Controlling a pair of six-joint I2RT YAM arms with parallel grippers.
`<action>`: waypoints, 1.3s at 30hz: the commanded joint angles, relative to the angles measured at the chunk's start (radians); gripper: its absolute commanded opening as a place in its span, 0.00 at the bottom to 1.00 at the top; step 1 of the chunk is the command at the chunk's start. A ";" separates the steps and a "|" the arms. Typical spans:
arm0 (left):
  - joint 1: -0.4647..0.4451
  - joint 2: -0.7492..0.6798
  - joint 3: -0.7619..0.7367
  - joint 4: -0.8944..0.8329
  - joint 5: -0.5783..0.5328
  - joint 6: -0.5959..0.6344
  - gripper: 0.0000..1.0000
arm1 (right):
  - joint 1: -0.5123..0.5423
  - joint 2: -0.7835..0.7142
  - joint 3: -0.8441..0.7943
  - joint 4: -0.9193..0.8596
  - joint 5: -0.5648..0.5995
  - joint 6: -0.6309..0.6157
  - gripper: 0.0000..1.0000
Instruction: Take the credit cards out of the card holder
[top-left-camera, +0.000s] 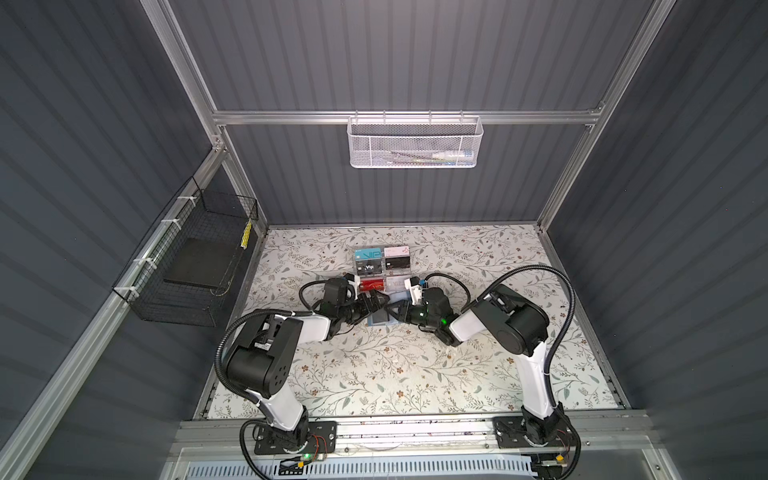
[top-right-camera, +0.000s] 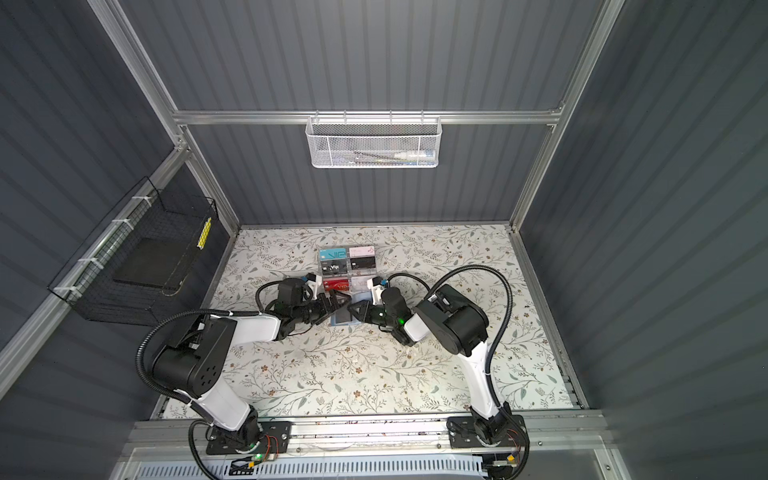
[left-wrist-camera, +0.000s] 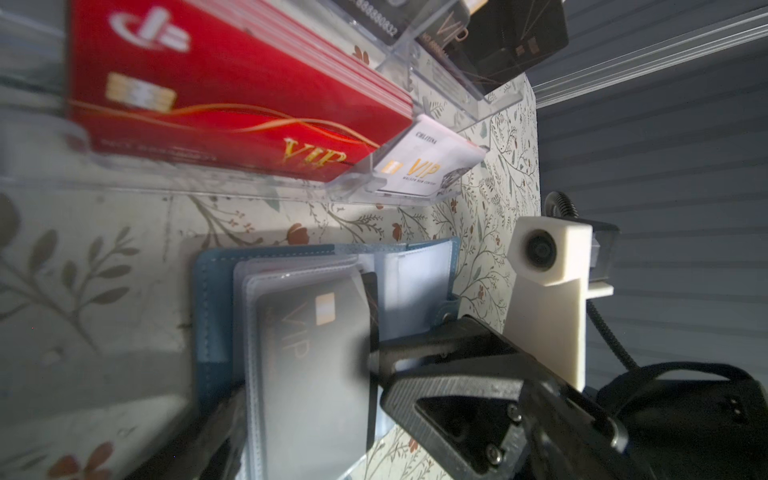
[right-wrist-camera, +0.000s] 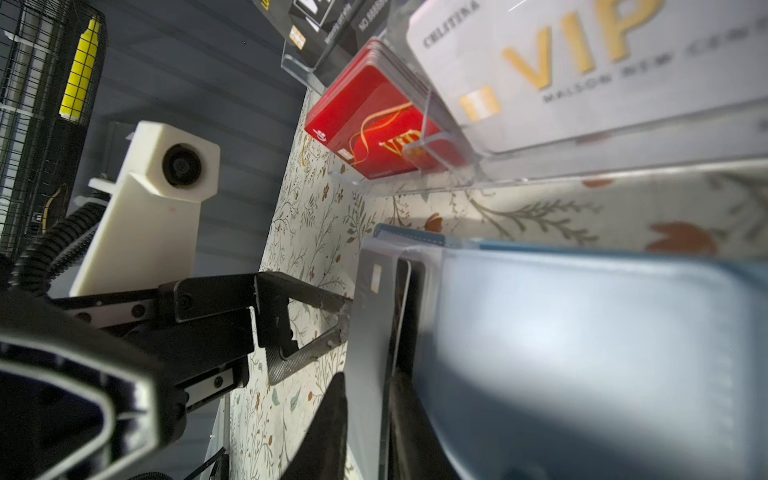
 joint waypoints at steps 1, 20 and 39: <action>-0.010 0.047 -0.028 -0.053 0.025 -0.014 1.00 | 0.053 0.010 0.009 -0.059 -0.093 -0.040 0.22; -0.010 0.048 -0.035 -0.049 0.025 -0.014 1.00 | 0.062 -0.024 0.012 -0.099 -0.138 -0.105 0.18; -0.010 0.054 -0.048 -0.043 0.020 -0.008 1.00 | 0.004 -0.013 -0.025 -0.004 -0.207 -0.065 0.12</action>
